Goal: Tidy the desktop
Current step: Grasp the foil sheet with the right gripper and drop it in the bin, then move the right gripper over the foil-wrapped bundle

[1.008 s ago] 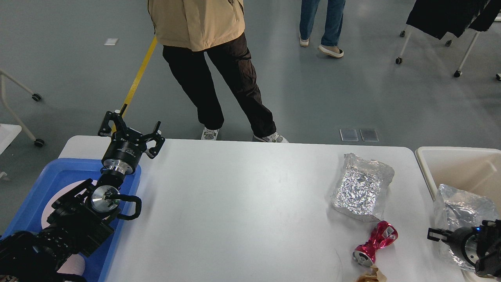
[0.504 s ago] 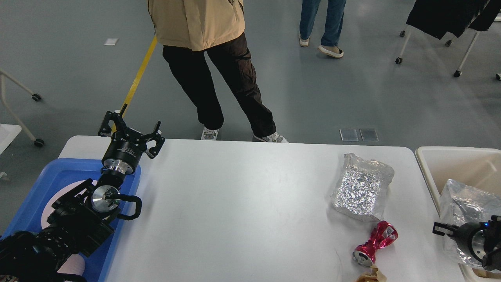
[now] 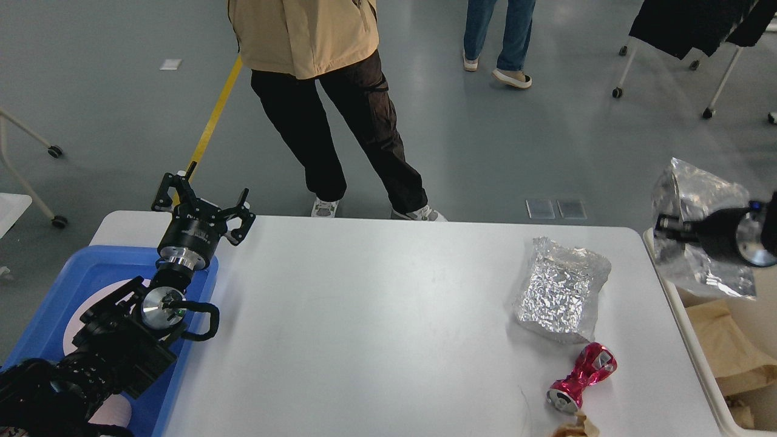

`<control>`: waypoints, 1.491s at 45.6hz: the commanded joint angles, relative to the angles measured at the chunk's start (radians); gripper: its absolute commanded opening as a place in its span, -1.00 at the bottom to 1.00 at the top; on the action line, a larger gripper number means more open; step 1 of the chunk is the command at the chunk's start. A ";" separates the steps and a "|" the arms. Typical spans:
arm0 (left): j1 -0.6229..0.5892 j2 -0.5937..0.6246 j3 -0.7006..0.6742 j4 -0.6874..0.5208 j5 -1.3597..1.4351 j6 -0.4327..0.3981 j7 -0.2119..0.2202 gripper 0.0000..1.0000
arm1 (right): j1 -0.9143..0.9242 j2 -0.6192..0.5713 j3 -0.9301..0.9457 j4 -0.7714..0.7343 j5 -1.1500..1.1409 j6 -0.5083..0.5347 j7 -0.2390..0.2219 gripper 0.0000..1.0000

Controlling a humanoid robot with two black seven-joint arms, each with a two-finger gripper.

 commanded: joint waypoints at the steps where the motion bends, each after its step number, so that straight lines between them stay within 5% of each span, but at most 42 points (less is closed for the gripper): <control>1: 0.000 -0.002 0.000 0.000 0.000 0.000 0.000 0.99 | 0.152 0.055 0.064 0.018 0.007 0.236 -0.005 -1.00; 8: 0.001 -0.002 0.000 0.000 0.000 0.000 0.000 0.99 | 0.278 0.144 0.100 0.190 0.007 0.290 -0.010 -1.00; 16: 0.000 -0.002 0.000 0.000 0.000 0.000 0.000 0.99 | 0.289 0.200 0.084 0.302 0.037 0.142 -0.053 -1.00; 19: 0.000 -0.002 0.000 0.000 0.000 0.000 0.000 0.99 | 0.175 0.196 0.016 0.230 0.039 0.079 -0.082 -1.00; 34: 0.000 -0.002 0.000 0.000 0.000 0.000 0.000 0.99 | -0.417 0.072 -0.141 -0.285 0.074 -0.221 -0.081 -1.00; 45: 0.000 0.001 0.000 0.000 0.000 0.000 0.000 0.99 | -0.837 0.083 -0.052 -0.650 0.329 -0.319 -0.091 -1.00; 53: 0.000 -0.002 0.000 0.000 0.000 0.000 0.000 0.99 | -1.188 0.181 -0.015 -1.096 0.487 -0.359 -0.148 -1.00; 58: 0.000 -0.002 0.000 0.000 0.000 0.000 0.000 0.99 | -1.291 0.213 0.009 -1.197 0.507 -0.353 -0.148 -1.00; 60: 0.000 -0.002 0.000 0.000 0.000 0.000 0.000 0.99 | -1.302 0.218 0.024 -1.198 0.507 -0.351 -0.148 -0.67; 61: 0.000 -0.002 0.000 0.000 0.000 0.000 0.000 0.99 | -1.304 0.219 0.032 -1.198 0.507 -0.348 -0.148 -0.23; 62: 0.000 -0.002 0.000 0.000 0.000 0.000 0.000 0.99 | -1.305 0.222 0.038 -1.198 0.505 -0.346 -0.148 0.59; 63: 0.000 -0.002 0.000 0.000 0.000 0.000 0.000 0.99 | -1.307 0.226 0.043 -1.198 0.504 -0.345 -0.148 1.00; 68: 0.000 -0.002 0.001 0.000 0.000 0.000 0.000 0.99 | -1.308 0.247 0.051 -1.201 0.505 -0.343 -0.147 1.00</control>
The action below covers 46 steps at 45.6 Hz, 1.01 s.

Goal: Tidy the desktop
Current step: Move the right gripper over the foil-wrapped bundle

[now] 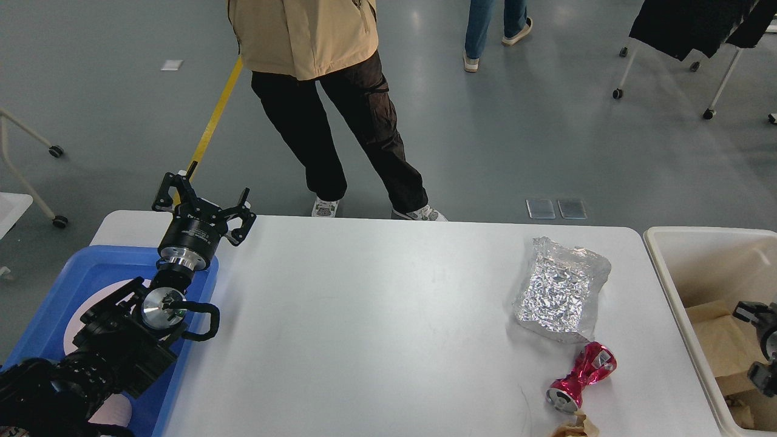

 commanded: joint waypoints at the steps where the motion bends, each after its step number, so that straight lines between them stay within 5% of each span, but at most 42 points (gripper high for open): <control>1: 0.000 0.000 0.000 0.000 0.000 0.000 0.000 0.99 | -0.005 0.019 0.011 -0.005 0.001 0.003 0.001 1.00; 19: 0.000 0.000 0.000 0.000 0.000 -0.001 0.000 0.99 | 0.019 0.021 0.010 -0.006 0.001 0.007 0.001 1.00; 27: 0.000 0.000 0.000 0.000 0.000 -0.001 0.000 0.99 | 0.191 0.027 0.034 0.051 -0.002 0.041 0.007 1.00; 41: 0.000 0.000 0.000 0.000 0.000 -0.001 0.000 0.99 | 0.864 -0.068 0.037 0.654 -0.090 0.324 0.015 1.00; 46: 0.000 0.000 0.000 0.000 0.000 -0.001 0.000 0.99 | 1.053 -0.067 0.039 0.905 -0.165 0.352 0.014 1.00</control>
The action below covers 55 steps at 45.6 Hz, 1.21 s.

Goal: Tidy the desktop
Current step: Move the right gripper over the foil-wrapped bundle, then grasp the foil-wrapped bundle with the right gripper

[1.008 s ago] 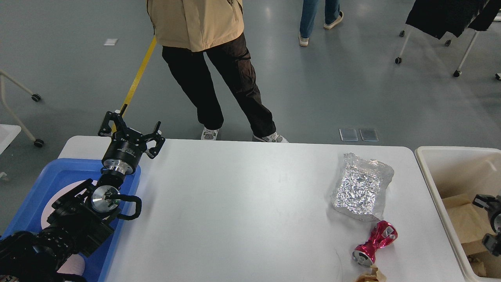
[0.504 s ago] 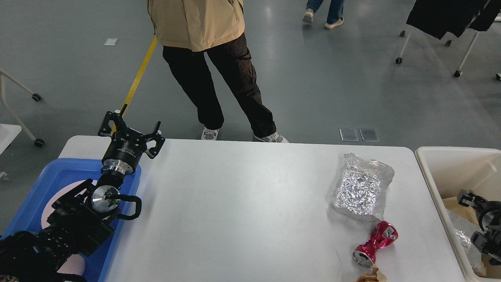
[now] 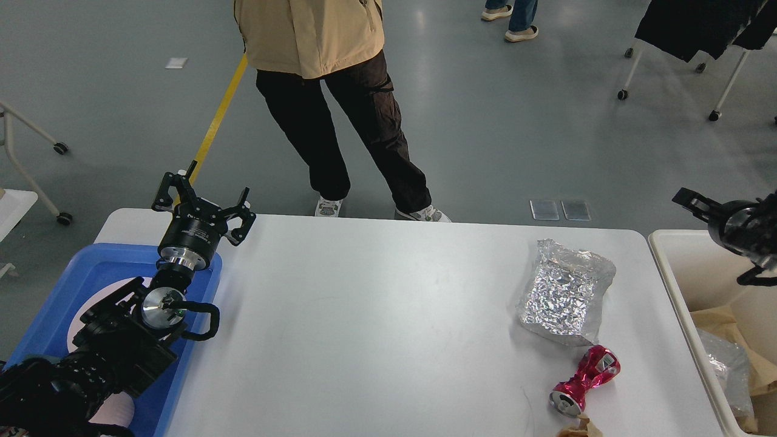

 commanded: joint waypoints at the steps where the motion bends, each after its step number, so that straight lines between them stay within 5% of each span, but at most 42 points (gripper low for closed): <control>1: 0.002 0.000 0.000 0.000 0.000 0.000 0.000 0.99 | 0.231 0.001 0.003 0.305 -0.088 0.038 -0.002 1.00; 12: 0.000 0.000 0.000 0.000 0.000 0.000 0.000 0.99 | 0.528 0.008 0.016 0.785 -0.177 0.039 -0.002 1.00; 20: 0.000 0.000 0.000 0.000 0.000 0.000 0.000 0.99 | 0.574 0.025 0.032 0.845 -0.175 0.036 -0.003 1.00; 26: 0.000 0.000 0.000 0.000 0.000 0.000 0.002 0.99 | 0.479 0.027 0.039 0.776 -0.174 0.005 -0.003 1.00; 43: 0.002 0.000 0.000 0.000 0.000 0.000 0.002 0.99 | -0.121 0.232 0.082 0.316 -0.159 -0.381 0.000 1.00; 55: 0.002 0.000 0.000 0.000 0.000 0.000 0.000 0.99 | -0.254 0.415 0.116 0.124 -0.051 -0.416 -0.001 1.00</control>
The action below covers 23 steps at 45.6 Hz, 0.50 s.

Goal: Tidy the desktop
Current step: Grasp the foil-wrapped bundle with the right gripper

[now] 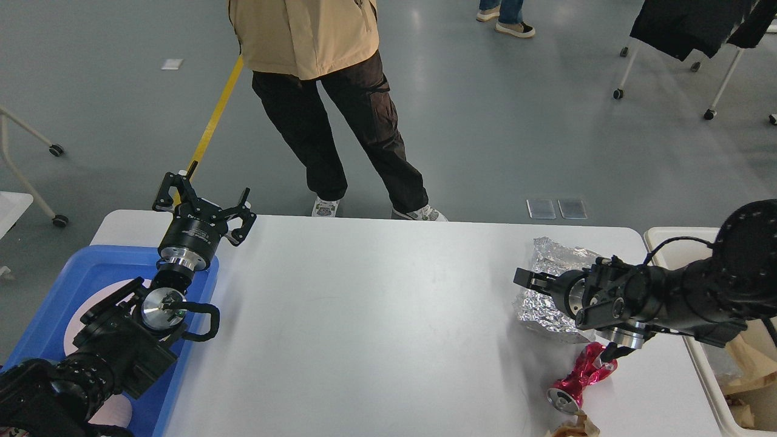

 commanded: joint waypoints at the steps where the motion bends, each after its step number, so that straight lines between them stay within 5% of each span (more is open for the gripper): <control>1: 0.000 0.000 0.000 -0.001 0.000 0.001 -0.001 0.99 | -0.046 0.084 0.003 -0.088 0.077 -0.005 0.000 1.00; 14: 0.000 0.000 0.000 -0.001 0.000 0.001 0.000 0.99 | -0.146 0.137 -0.008 -0.224 0.080 0.006 0.000 0.98; 23: -0.001 0.000 0.000 0.000 0.000 0.001 -0.001 0.99 | -0.206 0.151 -0.011 -0.260 0.077 0.010 0.000 0.49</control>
